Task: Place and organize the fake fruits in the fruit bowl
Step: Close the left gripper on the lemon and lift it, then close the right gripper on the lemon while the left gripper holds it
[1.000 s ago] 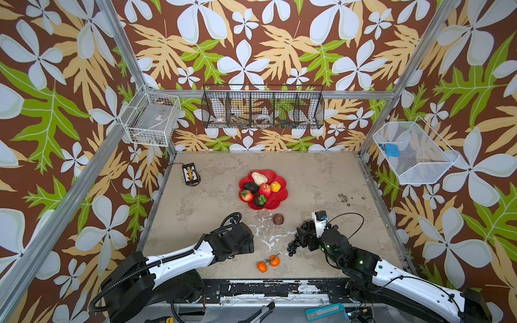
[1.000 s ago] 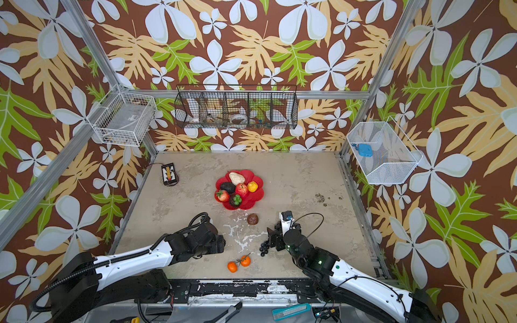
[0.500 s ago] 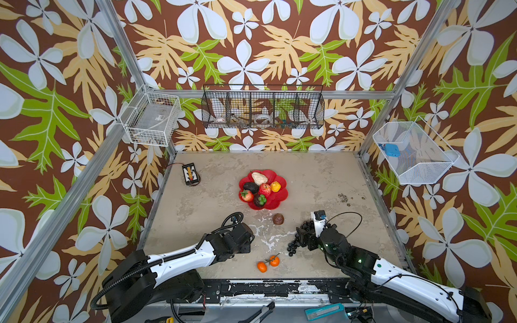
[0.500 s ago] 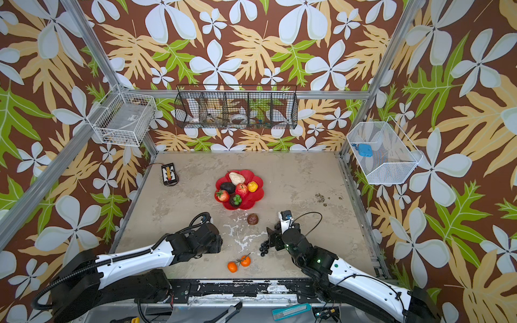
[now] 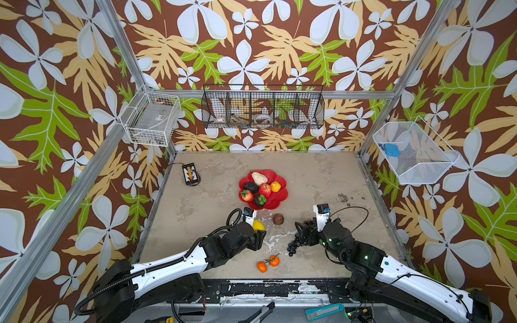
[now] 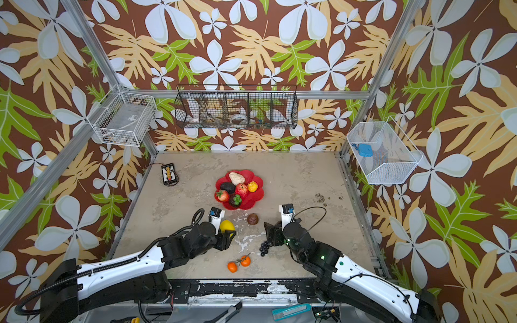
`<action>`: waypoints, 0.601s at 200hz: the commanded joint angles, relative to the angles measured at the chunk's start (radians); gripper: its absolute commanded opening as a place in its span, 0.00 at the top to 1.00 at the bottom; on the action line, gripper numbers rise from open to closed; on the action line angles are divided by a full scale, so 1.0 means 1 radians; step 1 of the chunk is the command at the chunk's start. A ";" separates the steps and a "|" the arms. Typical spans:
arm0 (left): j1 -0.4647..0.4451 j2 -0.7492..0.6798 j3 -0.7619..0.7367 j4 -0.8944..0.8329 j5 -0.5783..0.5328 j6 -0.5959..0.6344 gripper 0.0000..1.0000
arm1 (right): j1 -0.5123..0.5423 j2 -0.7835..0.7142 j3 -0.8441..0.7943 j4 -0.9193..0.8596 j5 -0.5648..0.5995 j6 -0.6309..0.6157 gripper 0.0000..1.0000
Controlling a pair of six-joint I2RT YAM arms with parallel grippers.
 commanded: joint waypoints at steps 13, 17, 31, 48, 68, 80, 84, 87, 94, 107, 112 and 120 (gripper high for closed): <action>-0.022 0.016 -0.026 0.382 0.007 0.265 0.39 | 0.000 0.007 0.071 -0.064 -0.064 0.048 0.13; -0.024 0.019 -0.030 0.404 0.009 0.289 0.39 | 0.000 0.007 0.079 -0.069 -0.075 0.052 0.13; -0.033 0.027 -0.045 0.467 0.014 0.363 0.40 | -0.001 0.003 0.103 -0.081 -0.118 0.067 0.13; -0.042 0.032 -0.068 0.527 0.026 0.436 0.39 | 0.000 -0.005 0.118 -0.077 -0.191 0.097 0.14; -0.044 0.029 -0.100 0.578 0.028 0.494 0.39 | 0.001 -0.008 0.119 -0.040 -0.285 0.141 0.15; -0.045 0.025 -0.120 0.609 0.036 0.515 0.39 | 0.002 -0.003 0.115 -0.019 -0.322 0.163 0.16; -0.046 0.024 -0.126 0.621 0.035 0.518 0.40 | 0.004 0.001 0.117 -0.018 -0.330 0.166 0.17; -0.047 0.024 -0.131 0.628 0.035 0.521 0.40 | 0.006 0.006 0.120 -0.019 -0.333 0.169 0.17; -0.049 0.025 -0.140 0.642 0.038 0.528 0.40 | 0.011 0.018 0.125 -0.020 -0.338 0.171 0.17; -0.055 0.031 -0.150 0.660 0.043 0.545 0.40 | 0.022 0.046 0.136 -0.017 -0.359 0.164 0.16; -0.058 0.034 -0.153 0.664 0.043 0.554 0.40 | 0.027 0.059 0.141 -0.010 -0.369 0.160 0.16; -0.063 0.038 -0.158 0.674 0.045 0.565 0.40 | 0.037 0.075 0.149 0.005 -0.384 0.157 0.16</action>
